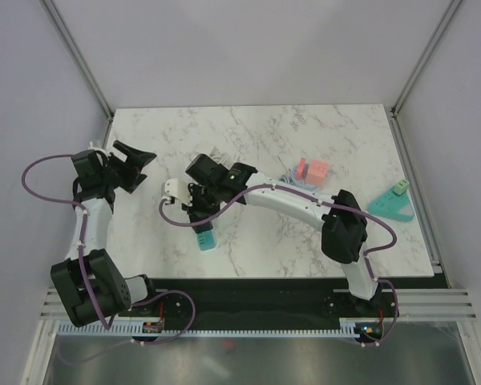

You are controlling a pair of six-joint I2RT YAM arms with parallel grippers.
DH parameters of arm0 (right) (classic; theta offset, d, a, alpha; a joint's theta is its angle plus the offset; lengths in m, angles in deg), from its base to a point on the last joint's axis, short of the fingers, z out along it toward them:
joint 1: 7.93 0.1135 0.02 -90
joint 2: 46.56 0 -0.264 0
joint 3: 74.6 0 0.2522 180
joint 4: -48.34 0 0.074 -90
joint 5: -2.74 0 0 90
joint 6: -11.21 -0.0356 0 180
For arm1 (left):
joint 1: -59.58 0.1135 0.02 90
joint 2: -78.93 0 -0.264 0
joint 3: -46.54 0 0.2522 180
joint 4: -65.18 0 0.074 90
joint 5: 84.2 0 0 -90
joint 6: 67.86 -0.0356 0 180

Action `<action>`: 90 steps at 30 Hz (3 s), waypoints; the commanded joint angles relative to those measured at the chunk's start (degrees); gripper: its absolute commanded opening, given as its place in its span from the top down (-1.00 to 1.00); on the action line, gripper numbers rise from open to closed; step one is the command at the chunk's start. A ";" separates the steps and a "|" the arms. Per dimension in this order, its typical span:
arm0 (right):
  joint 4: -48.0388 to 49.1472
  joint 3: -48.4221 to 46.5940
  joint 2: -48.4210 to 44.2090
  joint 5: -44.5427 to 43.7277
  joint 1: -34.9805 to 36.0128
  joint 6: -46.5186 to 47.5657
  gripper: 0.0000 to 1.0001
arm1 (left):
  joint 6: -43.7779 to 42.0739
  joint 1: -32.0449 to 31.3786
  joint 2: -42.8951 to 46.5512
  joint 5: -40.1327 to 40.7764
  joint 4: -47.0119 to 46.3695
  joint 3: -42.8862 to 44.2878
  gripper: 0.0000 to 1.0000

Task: Insert the plug

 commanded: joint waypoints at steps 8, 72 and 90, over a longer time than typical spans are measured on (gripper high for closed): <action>7.46 -0.27 3.75 2.38 -1.85 -7.08 1.00 | -3.83 0.14 0.32 -0.27 -3.50 4.44 -0.88; 46.23 55.38 -51.18 -42.01 -5.36 -36.44 -0.96 | 5.39 -31.76 -57.95 36.20 31.30 64.64 -1.00; 47.28 57.14 -51.97 -42.01 -5.45 -35.38 -0.96 | 7.33 -32.99 -70.52 42.54 39.56 78.26 -0.84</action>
